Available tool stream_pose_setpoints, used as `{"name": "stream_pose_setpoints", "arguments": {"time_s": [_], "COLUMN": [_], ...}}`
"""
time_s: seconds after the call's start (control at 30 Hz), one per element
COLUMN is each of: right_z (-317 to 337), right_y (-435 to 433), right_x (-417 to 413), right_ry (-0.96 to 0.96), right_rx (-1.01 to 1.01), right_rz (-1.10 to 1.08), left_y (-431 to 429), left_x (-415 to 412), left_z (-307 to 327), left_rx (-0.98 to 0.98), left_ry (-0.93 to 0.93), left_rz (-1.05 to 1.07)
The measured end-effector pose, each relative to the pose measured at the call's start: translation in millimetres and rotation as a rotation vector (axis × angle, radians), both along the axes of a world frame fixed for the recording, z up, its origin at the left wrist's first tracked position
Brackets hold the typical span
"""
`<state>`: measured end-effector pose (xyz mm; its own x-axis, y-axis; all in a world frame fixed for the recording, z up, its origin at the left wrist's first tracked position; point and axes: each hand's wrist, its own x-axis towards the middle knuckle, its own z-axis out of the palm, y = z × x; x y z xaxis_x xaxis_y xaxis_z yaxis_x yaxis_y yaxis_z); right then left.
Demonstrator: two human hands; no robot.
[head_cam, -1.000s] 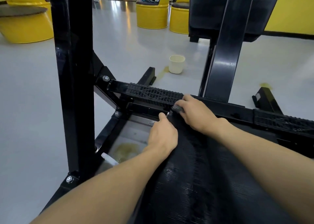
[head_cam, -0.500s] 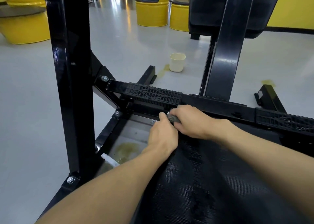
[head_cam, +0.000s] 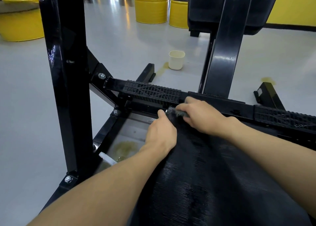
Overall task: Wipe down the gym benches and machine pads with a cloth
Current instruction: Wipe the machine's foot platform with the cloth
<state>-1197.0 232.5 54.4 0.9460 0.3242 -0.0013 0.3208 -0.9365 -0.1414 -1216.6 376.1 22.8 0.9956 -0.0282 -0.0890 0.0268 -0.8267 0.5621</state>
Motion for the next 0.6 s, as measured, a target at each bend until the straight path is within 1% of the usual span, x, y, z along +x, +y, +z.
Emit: {"name": "stream_pose_setpoints", "arguments": {"time_s": [0.07, 0.1, 0.23, 0.27, 0.37, 0.43, 0.47, 0.53, 0.6], "right_z": [-4, -6, -6, -5, -8, -10, -11, -7, -2], "right_y": [-2, 1, 1, -4, -13, -8, -4, -3, -11], "right_x": [3, 2, -18, -18, -7, -6, -10, -19, -20], "right_ry": [-0.084, -0.090, 0.048, 0.045, -0.131, -0.163, -0.137, -0.017, 0.065], "right_rx": [0.000, 0.000, 0.031, 0.034, -0.061, -0.055, -0.022, 0.042, 0.058], "right_rz": [-0.094, -0.098, 0.050, 0.054, -0.076, -0.133, -0.109, -0.014, 0.014], "left_y": [0, -1, -2, -2, -3, -5, -5, -6, -6], "left_x": [-1, 0, 1, 1, 2, 2, 2, 2, 2], "left_z": [-1, -1, -1, -2, -3, -2, -2, -2, -1], "left_rx": [0.004, 0.006, 0.025, 0.036, 0.064, 0.069, 0.069, 0.067, 0.077], "left_ry": [-0.003, -0.003, 0.001, -0.002, -0.012, -0.014, -0.013, -0.012, -0.014], "left_rz": [0.000, -0.001, -0.013, -0.013, -0.014, -0.025, -0.031, -0.037, -0.041]}}
